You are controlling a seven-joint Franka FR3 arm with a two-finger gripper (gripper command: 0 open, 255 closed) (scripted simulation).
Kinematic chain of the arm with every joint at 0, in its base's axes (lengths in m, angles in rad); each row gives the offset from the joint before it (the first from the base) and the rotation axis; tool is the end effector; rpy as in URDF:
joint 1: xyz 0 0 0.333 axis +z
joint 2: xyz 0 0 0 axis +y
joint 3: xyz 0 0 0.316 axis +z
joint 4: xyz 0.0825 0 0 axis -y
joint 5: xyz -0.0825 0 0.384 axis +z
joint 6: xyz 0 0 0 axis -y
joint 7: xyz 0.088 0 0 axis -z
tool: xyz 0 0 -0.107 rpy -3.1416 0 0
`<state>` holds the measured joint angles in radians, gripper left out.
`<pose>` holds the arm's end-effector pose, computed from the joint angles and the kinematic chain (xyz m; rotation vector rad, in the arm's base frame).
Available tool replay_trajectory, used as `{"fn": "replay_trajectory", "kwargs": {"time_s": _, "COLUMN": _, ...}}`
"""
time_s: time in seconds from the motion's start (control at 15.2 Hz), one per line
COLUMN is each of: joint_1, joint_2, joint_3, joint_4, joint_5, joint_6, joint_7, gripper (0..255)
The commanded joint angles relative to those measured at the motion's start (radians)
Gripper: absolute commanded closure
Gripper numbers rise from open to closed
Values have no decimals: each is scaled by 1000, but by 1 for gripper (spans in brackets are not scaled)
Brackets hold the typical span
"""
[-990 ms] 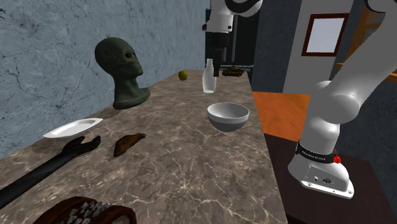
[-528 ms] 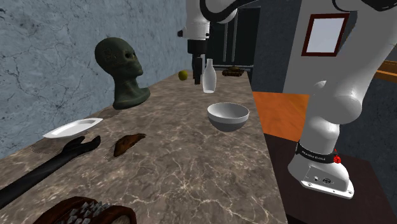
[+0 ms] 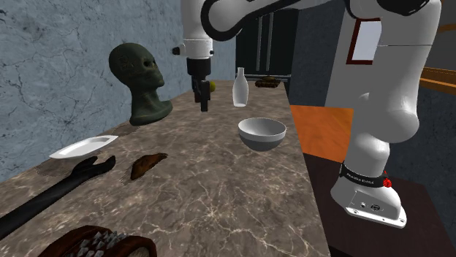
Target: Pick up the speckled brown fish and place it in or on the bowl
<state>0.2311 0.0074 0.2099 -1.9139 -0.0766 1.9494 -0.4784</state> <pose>0.5131 0.2362 0.4898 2.7331 1.3999 0.0414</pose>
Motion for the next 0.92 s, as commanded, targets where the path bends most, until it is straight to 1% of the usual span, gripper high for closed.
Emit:
{"fn": "replay_trajectory", "kwargs": {"time_s": 0.0, "joint_1": 19, "joint_2": 62, "joint_3": 19, "joint_4": 52, "joint_5": -26, "joint_6": 5, "joint_7": -21, "gripper": 0}}
{"fn": "replay_trajectory", "kwargs": {"time_s": 0.4, "joint_1": 91, "joint_2": 233, "joint_3": 71, "joint_4": 198, "joint_5": -112, "joint_6": 8, "joint_7": -71, "gripper": 0}}
{"fn": "replay_trajectory", "kwargs": {"time_s": 0.86, "joint_1": 194, "joint_2": 420, "joint_3": 116, "joint_4": 363, "joint_5": -219, "joint_6": -4, "joint_7": -137, "gripper": 0}}
